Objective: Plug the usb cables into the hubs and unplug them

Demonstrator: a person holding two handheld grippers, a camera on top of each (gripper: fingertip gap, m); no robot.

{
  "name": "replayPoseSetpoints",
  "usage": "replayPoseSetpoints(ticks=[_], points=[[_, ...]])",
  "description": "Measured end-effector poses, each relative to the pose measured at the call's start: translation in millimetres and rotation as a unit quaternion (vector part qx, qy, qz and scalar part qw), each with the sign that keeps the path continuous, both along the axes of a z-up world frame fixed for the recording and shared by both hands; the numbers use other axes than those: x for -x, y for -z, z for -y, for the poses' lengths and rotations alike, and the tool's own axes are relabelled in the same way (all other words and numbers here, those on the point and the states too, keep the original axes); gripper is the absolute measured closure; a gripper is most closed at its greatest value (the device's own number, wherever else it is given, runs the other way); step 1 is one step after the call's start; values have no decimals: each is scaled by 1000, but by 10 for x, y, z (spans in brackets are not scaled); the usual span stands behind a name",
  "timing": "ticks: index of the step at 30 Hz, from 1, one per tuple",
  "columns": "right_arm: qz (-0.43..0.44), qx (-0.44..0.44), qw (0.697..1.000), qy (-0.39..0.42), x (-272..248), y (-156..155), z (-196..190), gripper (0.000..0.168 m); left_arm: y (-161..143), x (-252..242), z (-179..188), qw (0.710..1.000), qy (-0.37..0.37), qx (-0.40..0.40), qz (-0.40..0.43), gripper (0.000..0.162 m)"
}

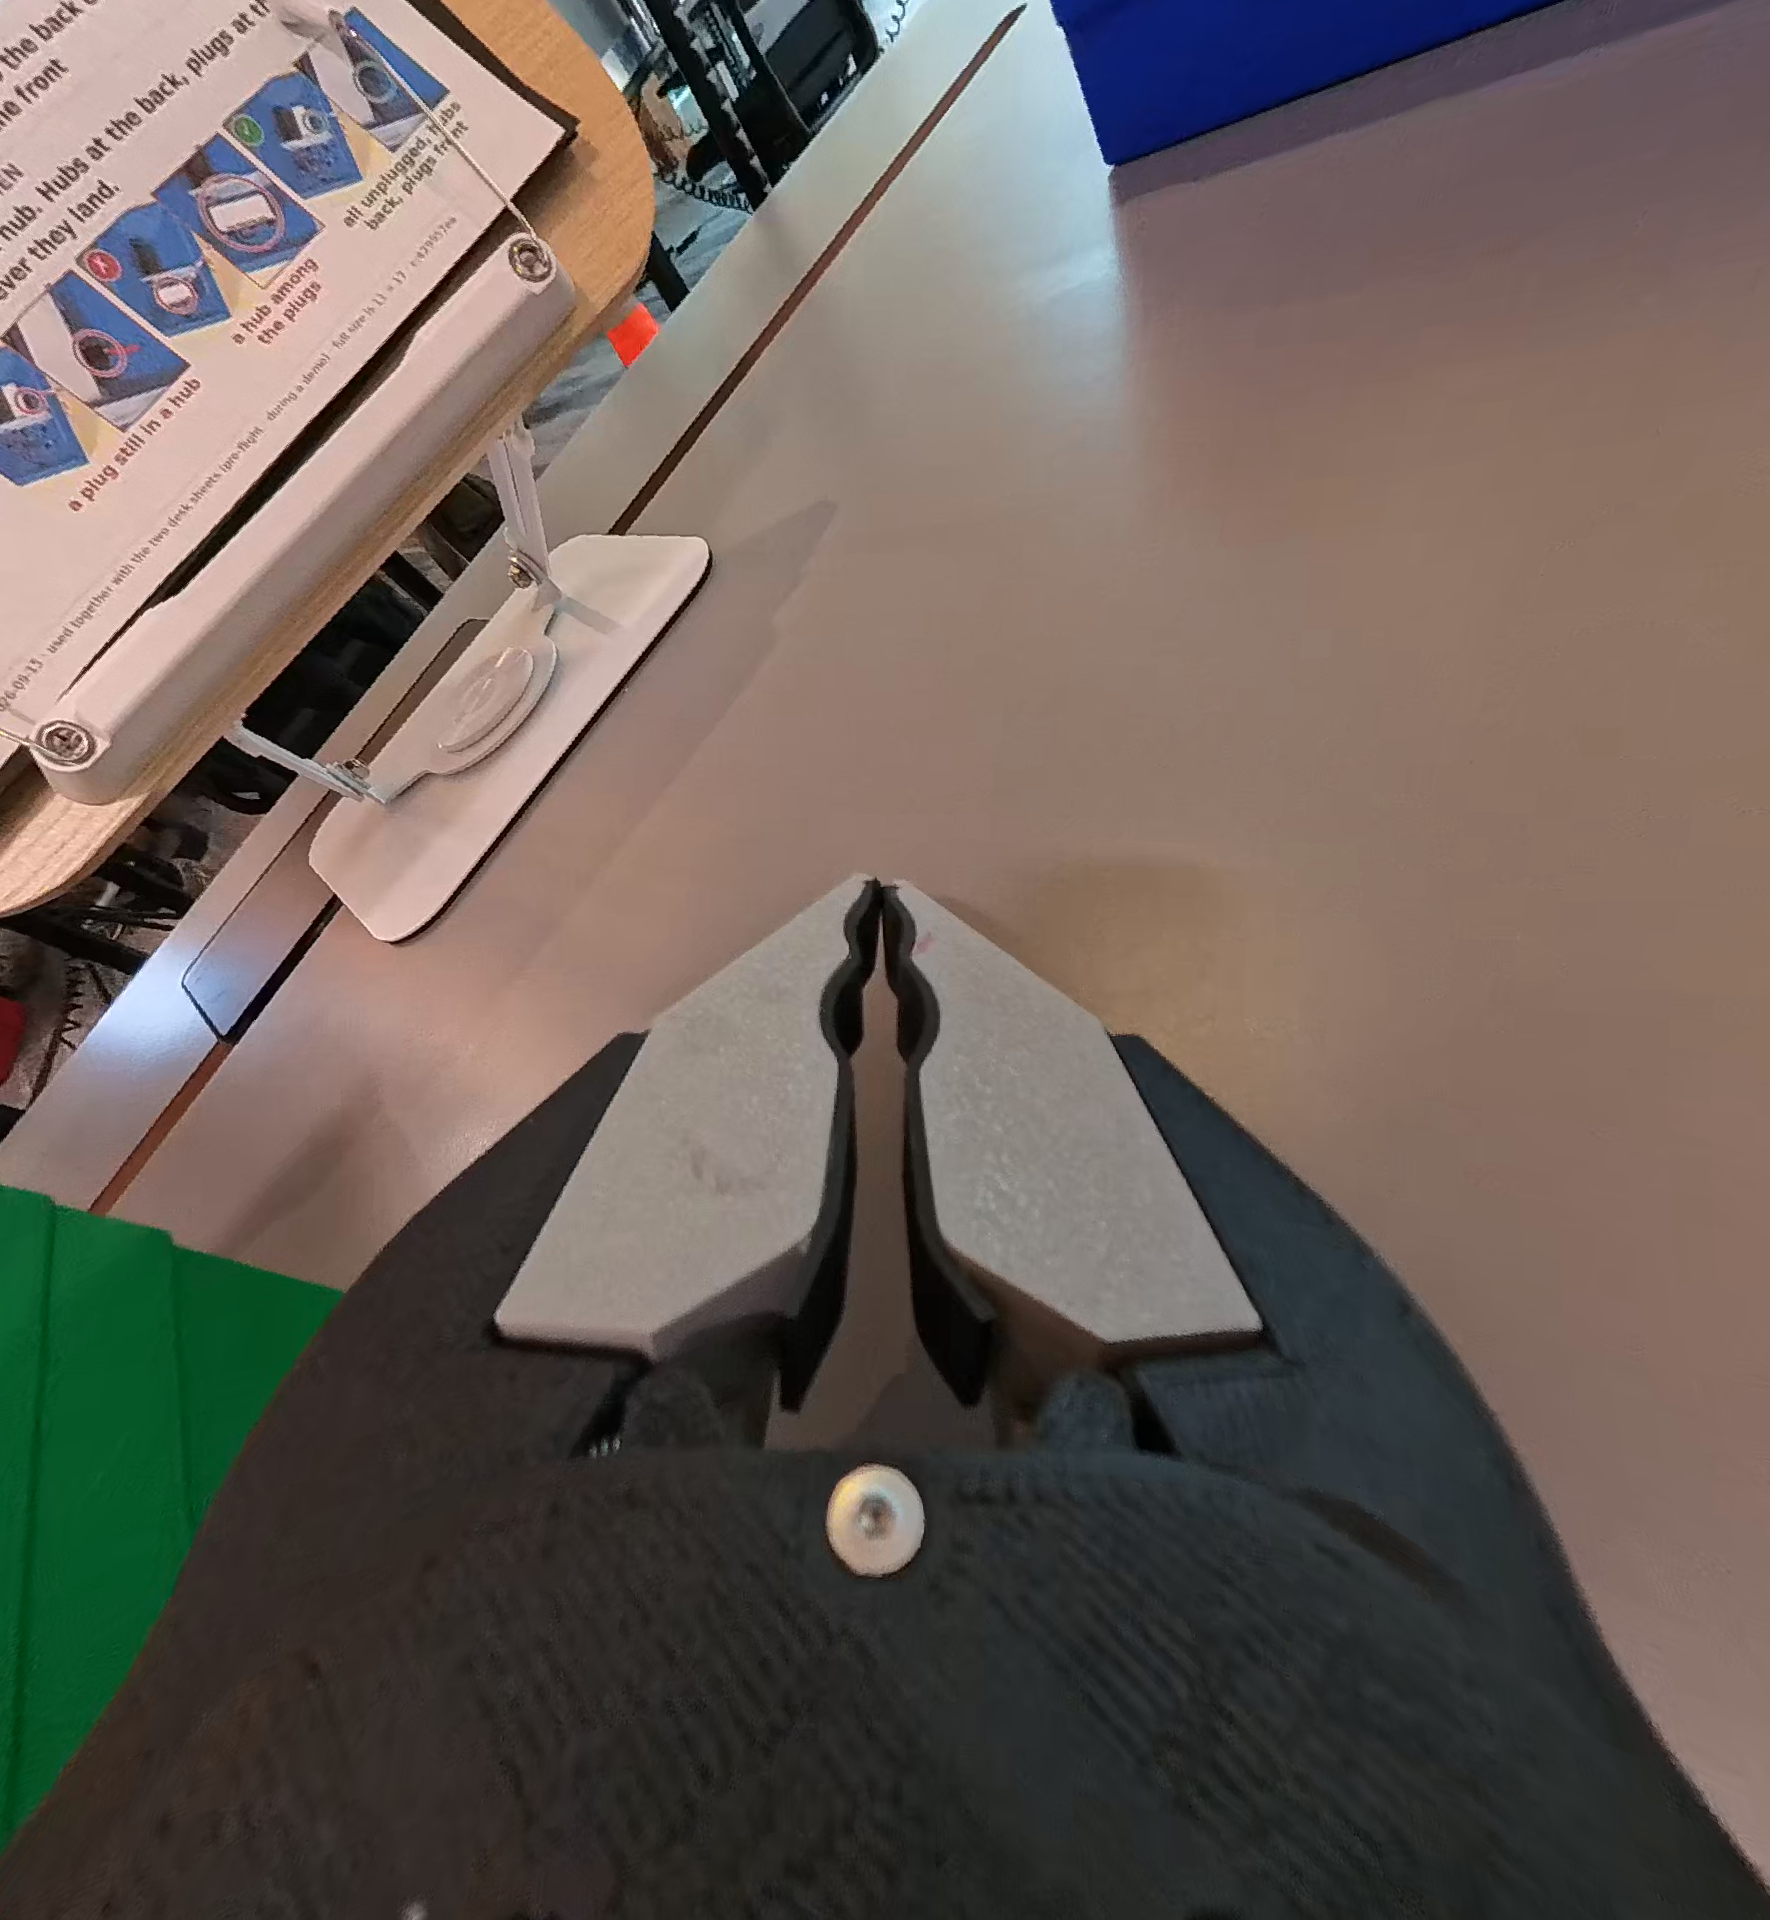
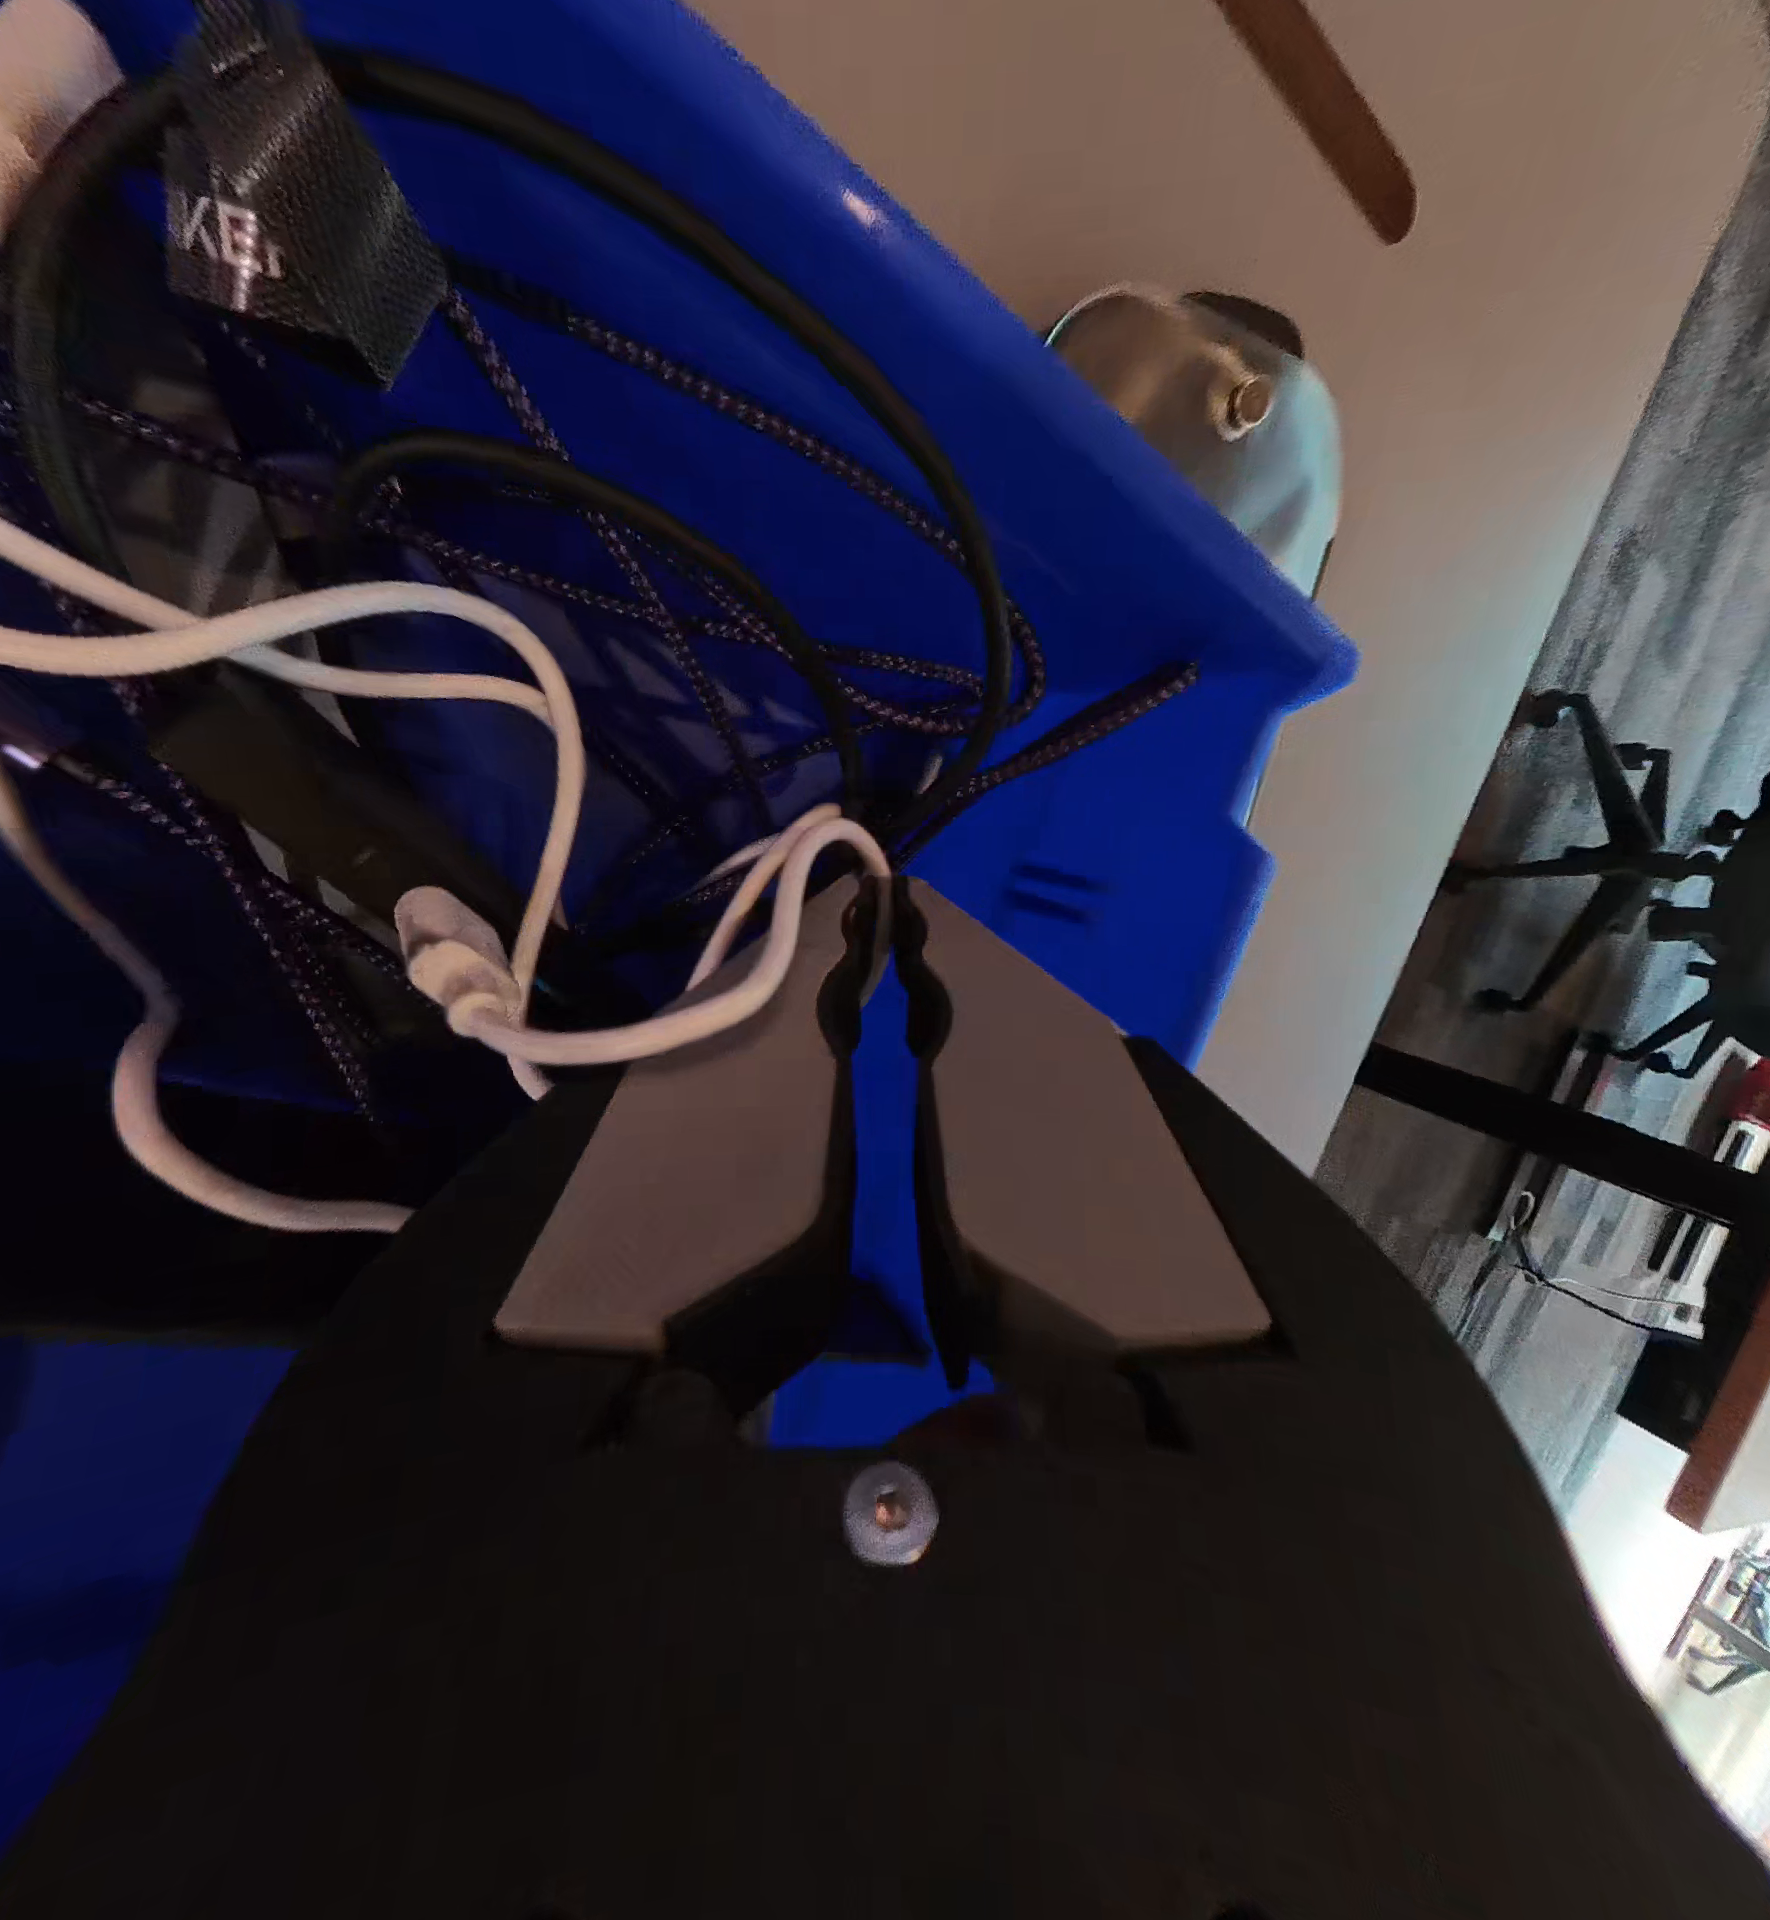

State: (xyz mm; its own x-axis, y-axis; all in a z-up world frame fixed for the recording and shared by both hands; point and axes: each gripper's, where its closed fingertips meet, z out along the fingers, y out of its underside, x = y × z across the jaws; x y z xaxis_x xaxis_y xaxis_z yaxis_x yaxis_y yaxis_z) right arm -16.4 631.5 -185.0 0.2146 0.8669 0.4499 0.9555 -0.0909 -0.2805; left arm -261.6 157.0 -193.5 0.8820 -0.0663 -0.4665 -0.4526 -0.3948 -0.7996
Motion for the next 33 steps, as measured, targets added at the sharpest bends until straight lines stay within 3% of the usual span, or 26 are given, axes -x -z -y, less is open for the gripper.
replayPoseSetpoints(ticks=[7,14,16,21,27,30,33], points=[[47,53,996,53,-192,260,-4,159,1,-5,-1,1000,0,0,-4,162],[-17,38,996,76,-281,-308,30,127,8,-8,-3,1000,1,2,-6,162],[-37,69,994,82,-294,-459,155,102,3,-7,-1,1000,0,0,-6,162],[-170,137,972,87,-161,-1027,408,96,-13,7,3,1000,-3,-4,-1,162],[-237,77,964,96,-148,-1485,383,92,-20,21,11,1000,-9,-6,-3,162],[-288,49,956,40,74,-1783,682,92,-25,28,15,1000,-11,-8,-1,162],[-323,47,944,-41,367,-1943,1247,92,-23,56,11,1000,-20,-7,-1,162]])
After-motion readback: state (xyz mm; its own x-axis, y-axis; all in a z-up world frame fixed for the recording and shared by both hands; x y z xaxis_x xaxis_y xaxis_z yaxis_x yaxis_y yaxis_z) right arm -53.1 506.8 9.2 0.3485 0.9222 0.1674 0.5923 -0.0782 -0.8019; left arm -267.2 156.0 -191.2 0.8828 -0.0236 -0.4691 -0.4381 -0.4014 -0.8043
